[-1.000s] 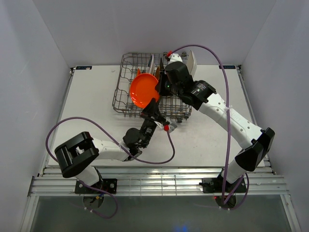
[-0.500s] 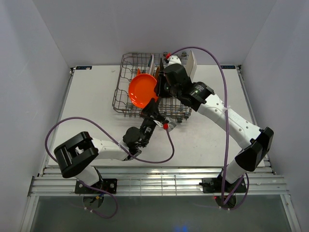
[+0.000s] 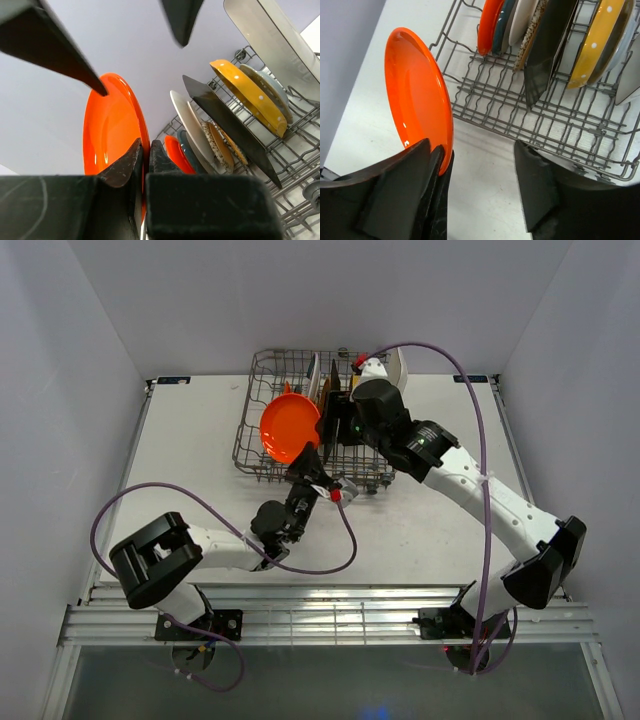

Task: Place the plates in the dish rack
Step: Insert the plate into the dish rack.

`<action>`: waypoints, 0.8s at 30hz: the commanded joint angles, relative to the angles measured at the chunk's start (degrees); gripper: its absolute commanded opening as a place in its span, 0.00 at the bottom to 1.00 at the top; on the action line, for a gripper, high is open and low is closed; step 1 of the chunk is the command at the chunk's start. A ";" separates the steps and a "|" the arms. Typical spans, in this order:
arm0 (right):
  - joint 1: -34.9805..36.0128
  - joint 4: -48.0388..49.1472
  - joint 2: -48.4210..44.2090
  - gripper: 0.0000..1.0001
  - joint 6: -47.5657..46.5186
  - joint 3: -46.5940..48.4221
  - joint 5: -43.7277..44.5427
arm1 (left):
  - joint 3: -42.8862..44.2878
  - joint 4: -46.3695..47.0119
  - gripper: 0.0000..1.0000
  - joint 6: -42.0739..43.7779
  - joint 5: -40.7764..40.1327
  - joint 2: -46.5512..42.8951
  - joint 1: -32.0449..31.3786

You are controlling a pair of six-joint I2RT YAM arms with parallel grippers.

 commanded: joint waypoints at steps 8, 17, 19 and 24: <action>0.28 23.11 -20.94 0.90 -0.50 -20.90 3.21 | -1.29 20.89 0.00 -7.52 -0.39 -3.63 3.57; 0.28 27.26 -27.46 0.90 -2.79 -26.99 4.11 | 0.02 17.13 0.00 -15.17 -2.84 -6.62 6.64; 0.28 27.08 -26.49 0.90 -2.79 -26.90 3.93 | 1.34 11.50 0.00 -19.81 -3.20 -7.58 7.52; 0.28 27.17 -25.96 0.90 -2.79 -27.25 3.75 | 2.93 -4.45 0.00 -34.49 -0.24 -13.82 13.14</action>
